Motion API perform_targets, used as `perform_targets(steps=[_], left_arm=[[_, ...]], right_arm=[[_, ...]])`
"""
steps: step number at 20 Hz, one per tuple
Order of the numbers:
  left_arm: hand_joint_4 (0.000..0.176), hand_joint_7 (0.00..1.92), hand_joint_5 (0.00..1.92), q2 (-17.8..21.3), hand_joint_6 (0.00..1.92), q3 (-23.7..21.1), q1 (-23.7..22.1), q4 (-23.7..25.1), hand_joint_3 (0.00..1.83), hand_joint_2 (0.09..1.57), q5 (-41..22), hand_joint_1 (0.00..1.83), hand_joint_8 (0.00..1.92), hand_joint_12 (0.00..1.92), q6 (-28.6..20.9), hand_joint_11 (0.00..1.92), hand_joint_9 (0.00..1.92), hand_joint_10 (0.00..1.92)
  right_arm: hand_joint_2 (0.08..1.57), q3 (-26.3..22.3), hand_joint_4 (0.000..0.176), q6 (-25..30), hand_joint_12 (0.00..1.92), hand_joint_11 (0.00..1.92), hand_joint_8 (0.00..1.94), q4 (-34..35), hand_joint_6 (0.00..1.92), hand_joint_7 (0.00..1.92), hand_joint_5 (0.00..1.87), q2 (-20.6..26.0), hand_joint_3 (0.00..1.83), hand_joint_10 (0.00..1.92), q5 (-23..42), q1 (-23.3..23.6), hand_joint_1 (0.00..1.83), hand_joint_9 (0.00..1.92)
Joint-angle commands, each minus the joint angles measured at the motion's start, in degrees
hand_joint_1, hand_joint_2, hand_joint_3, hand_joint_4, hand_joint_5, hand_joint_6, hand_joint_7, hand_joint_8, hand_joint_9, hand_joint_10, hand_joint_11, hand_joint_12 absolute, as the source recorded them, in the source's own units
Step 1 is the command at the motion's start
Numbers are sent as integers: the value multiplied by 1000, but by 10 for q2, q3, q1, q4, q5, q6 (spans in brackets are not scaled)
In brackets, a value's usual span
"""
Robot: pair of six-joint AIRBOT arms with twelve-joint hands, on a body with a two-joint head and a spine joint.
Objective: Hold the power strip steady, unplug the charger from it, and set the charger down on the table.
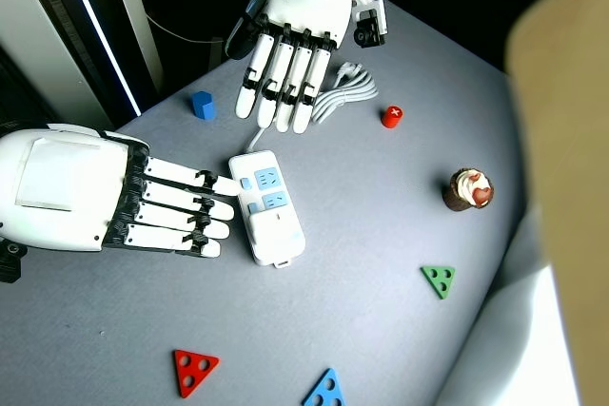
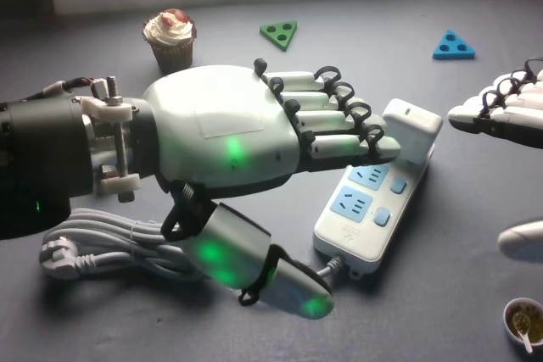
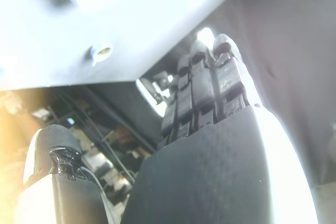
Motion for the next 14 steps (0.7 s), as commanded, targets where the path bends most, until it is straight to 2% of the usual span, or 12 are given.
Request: perform_targets(steps=[1,9,14], left_arm=[[0,84,75,-2,7,3,-10,-19,17,954,-43,0,8,161,1,26,79,13],[0,91,79,-16,7,4,-8,-18,7,961,6,0,6,155,-1,25,84,7],[0,83,80,-51,6,8,14,-18,2,955,58,0,4,148,-14,14,78,4]], right_arm=[[962,3,0,3,176,136,0,11,0,179,129,4,0,0,64,4,11,185],[959,3,0,0,139,139,5,13,4,161,116,2,0,3,64,1,43,170],[961,3,0,-7,125,149,4,21,4,177,130,-2,1,2,64,1,40,180]])
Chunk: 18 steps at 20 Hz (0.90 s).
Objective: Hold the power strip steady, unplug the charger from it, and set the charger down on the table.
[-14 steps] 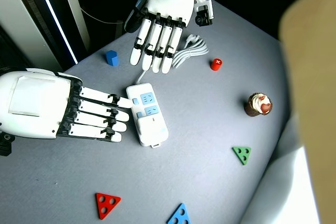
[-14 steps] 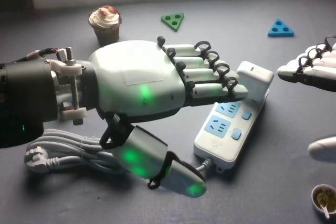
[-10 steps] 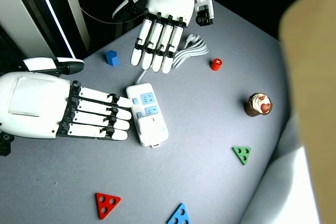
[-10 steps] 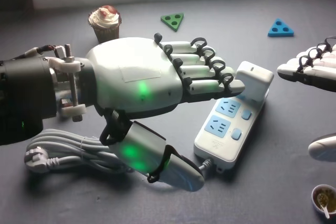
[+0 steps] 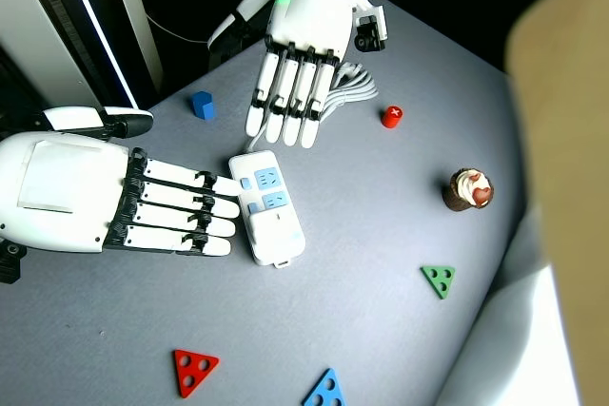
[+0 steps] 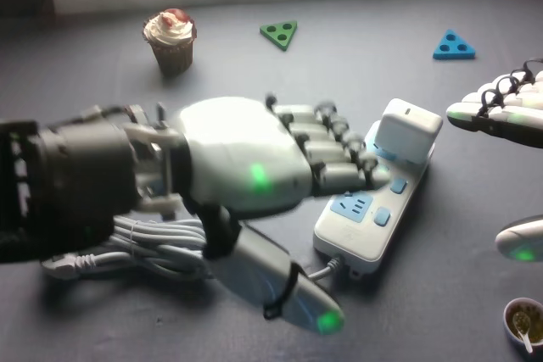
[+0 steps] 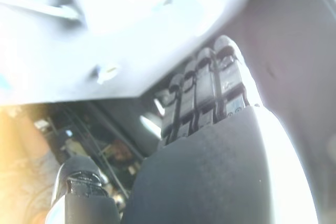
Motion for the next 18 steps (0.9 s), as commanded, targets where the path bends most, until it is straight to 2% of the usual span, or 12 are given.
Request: perform_targets(steps=[1,6,12,14,16,18], left_arm=[[0,83,78,-7,5,1,-5,-12,3,958,-31,0,3,146,-3,10,78,3],[0,69,72,-52,10,14,8,-2,0,956,-11,0,7,87,-3,39,63,9],[0,52,55,-76,1,29,14,0,0,950,8,0,0,82,-3,28,48,0],[0,56,64,-82,5,32,16,5,0,950,17,0,2,85,-3,34,55,3],[0,56,58,-89,2,37,19,8,1,955,20,0,2,83,-3,30,51,1],[0,73,70,-94,6,42,21,8,3,962,21,0,8,85,-3,37,69,8]], right_arm=[[962,2,0,-2,116,133,0,15,0,161,117,4,1,0,64,2,48,163],[976,0,0,-29,107,130,0,35,1,149,109,-5,6,0,64,2,37,152],[972,4,0,-55,102,137,3,83,4,145,108,-14,0,3,64,3,63,155],[975,4,0,-77,107,153,6,140,5,156,114,-20,1,6,64,10,74,164],[1048,5,0,-93,98,139,0,199,1,137,90,-26,19,0,64,20,209,145],[1057,5,0,-100,114,176,16,216,14,180,128,-30,6,18,64,24,387,188]])
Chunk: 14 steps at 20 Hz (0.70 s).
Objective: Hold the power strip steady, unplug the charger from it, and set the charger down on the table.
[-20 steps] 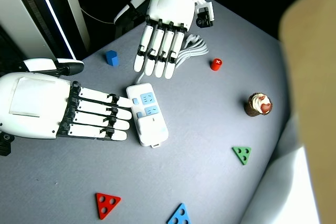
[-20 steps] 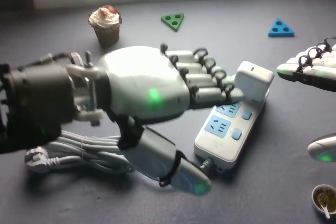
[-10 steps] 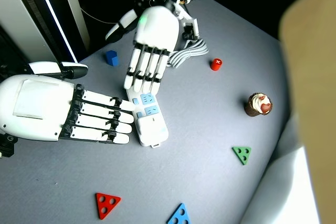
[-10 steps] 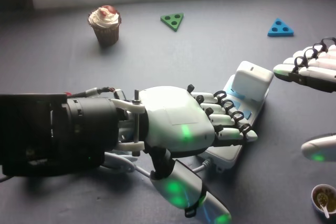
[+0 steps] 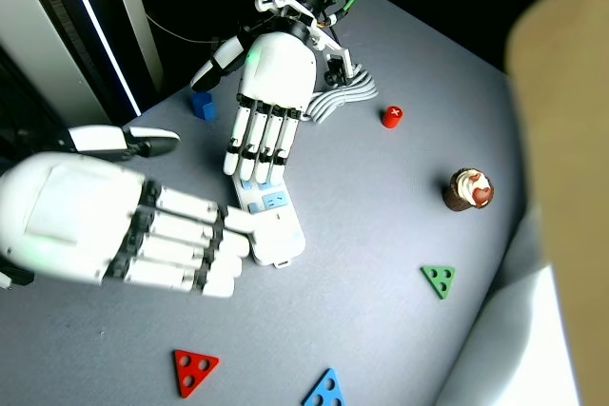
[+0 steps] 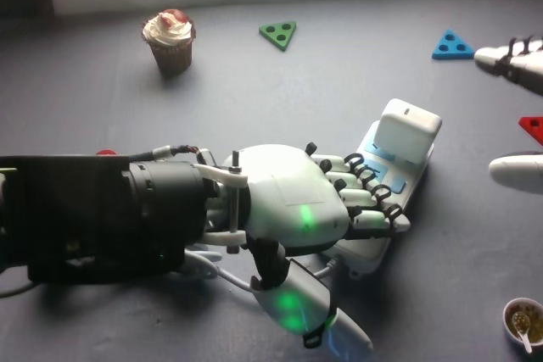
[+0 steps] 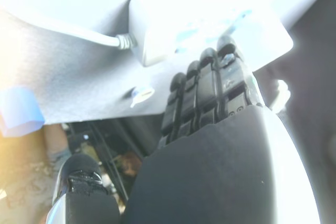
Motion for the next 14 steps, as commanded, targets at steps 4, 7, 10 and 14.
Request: perform_targets(steps=[4,7,10,14], left_arm=[[0,37,39,-10,2,7,1,-3,2,962,-31,0,2,75,0,11,34,2],[0,45,51,-12,5,14,4,-3,0,960,-28,0,3,77,0,18,40,3],[0,53,60,-12,8,17,9,-6,0,959,-26,0,6,80,-1,24,48,6],[0,62,59,-16,4,18,16,-7,1,964,-22,0,7,81,-1,28,54,6]], right_arm=[[1072,0,0,-1,151,264,16,3,11,278,192,-6,0,20,64,7,634,285],[1100,1,0,-4,171,307,9,27,16,338,267,-15,4,8,51,14,735,335],[1099,5,0,-9,190,307,5,52,8,371,318,-24,0,4,33,22,809,355],[1125,6,0,-19,215,322,8,93,7,394,306,-32,5,8,15,39,745,383]])
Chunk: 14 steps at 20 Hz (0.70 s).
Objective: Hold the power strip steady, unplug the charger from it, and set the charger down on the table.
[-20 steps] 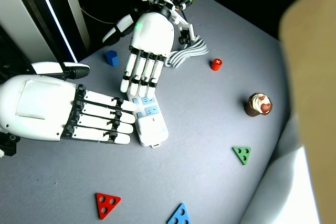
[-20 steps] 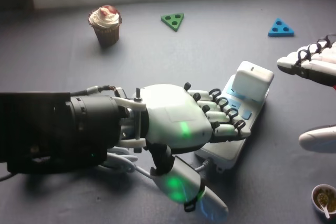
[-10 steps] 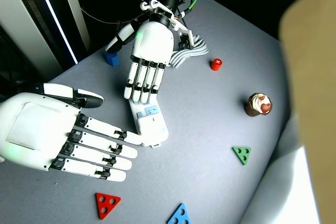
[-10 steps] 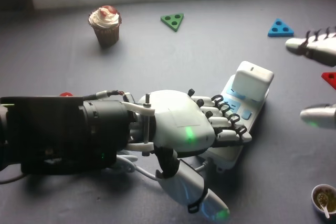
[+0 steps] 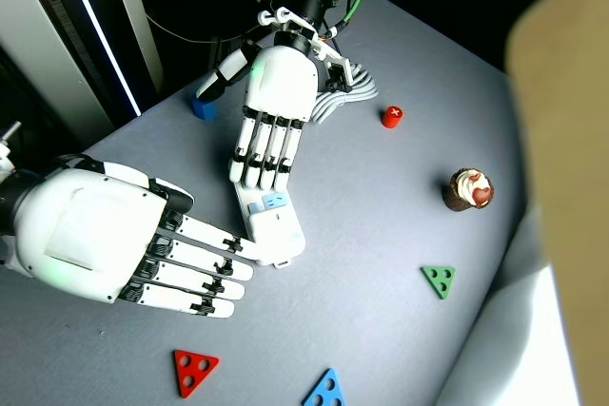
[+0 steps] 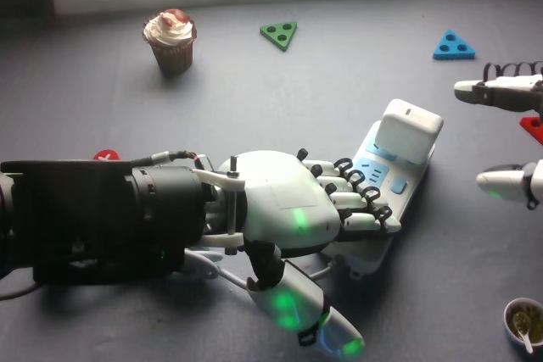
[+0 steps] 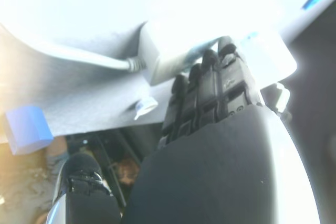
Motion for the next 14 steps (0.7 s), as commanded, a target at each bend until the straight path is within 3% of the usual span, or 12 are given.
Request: perform_targets(steps=[1,14], left_arm=[[0,63,62,-7,5,0,4,-4,0,960,-23,0,7,83,0,32,55,6],[0,61,57,7,2,-7,14,-5,0,954,-14,0,5,83,0,33,57,5]], right_arm=[[1126,1,0,-2,218,323,7,6,10,393,315,7,5,7,60,9,750,382],[1135,-24,0,-32,267,301,4,151,3,394,328,-37,2,3,46,56,743,384]])
